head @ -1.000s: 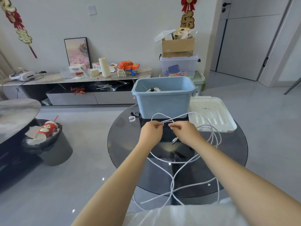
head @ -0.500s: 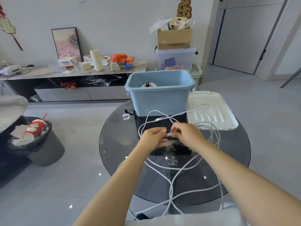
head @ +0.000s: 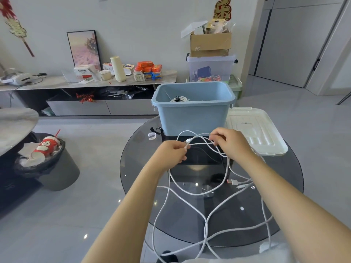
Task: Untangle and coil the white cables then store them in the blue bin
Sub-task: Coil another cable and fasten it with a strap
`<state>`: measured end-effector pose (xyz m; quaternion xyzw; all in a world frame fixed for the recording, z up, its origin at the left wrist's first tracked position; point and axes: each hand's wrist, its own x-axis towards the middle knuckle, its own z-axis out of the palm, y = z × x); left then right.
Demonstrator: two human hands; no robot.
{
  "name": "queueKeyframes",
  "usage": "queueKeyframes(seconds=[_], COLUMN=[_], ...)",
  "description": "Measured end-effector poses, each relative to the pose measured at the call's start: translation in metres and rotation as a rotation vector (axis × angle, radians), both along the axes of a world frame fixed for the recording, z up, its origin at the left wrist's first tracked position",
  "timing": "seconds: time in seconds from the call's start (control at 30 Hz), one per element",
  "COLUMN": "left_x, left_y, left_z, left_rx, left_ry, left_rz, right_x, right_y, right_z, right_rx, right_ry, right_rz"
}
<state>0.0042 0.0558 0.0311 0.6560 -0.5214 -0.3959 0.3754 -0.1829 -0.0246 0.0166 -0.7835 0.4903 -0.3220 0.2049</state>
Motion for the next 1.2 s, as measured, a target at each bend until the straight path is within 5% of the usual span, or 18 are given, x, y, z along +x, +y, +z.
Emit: queueKeyframes(seconds=[0.1, 0.2, 0.33, 0.43, 0.53, 0.63, 0.8, 1.0, 1.07, 1.2], left_x=[-0.009, -0.008, 0.01, 0.015, 0.009, -0.002, -0.012, 0.001, 0.001, 0.016], left_y=[-0.006, -0.013, -0.013, -0.01, -0.012, -0.015, -0.005, 0.002, 0.006, 0.012], left_z=[0.0, 0.003, 0.009, 0.008, 0.008, 0.009, -0.001, 0.002, 0.002, 0.007], left_rx=[0.009, -0.03, -0.117, -0.275, -0.366, -0.382, -0.285, -0.078, 0.047, 0.097], left_ry=[0.074, 0.631, 1.434, 1.65, 1.472, 1.077, 0.173, -0.217, -0.147, 0.648], left_rz=[-0.068, 0.019, 0.179, 0.243, 0.247, 0.224, 0.026, -0.214, -0.327, -0.379], right_x=[0.018, 0.022, 0.006, 0.003, 0.014, 0.033, 0.03, 0.011, 0.011, 0.009], right_y=[0.002, 0.0, -0.004, 0.005, 0.025, 0.044, 0.053, 0.037, 0.034, 0.024], right_z=[0.002, 0.006, 0.007, -0.001, -0.005, 0.01, 0.031, 0.028, 0.028, 0.022], right_rx=[-0.133, -0.122, 0.443, 0.44, 0.195, -0.073, -0.149, 0.016, 0.044, 0.108], right_ry=[0.008, -0.142, -0.428, -0.091, 0.25, 0.463, 0.236, 0.234, 0.128, -0.1], right_rz=[0.083, 0.023, 0.012, -0.005, 0.04, 0.163, 0.148, 0.106, 0.143, 0.12])
